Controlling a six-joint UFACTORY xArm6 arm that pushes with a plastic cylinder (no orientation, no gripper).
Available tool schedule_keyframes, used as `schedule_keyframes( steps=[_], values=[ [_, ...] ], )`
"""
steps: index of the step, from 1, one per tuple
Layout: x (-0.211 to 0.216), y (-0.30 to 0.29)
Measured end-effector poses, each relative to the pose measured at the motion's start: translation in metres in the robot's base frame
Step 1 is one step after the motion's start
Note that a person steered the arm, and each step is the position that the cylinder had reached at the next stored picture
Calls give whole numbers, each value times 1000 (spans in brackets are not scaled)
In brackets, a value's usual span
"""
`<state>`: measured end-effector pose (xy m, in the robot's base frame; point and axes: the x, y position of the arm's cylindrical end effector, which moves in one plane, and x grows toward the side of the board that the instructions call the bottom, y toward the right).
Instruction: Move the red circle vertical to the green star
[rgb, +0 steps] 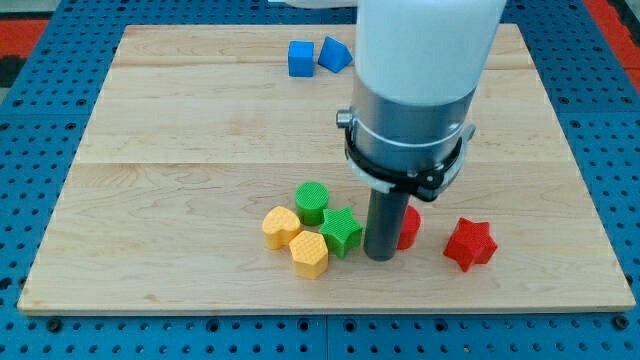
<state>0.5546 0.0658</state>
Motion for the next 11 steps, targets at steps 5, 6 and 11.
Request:
schedule_keyframes(
  steps=[5,6,11],
  values=[
    [-59,10],
    [-86,0],
    [-176,-59]
  ],
)
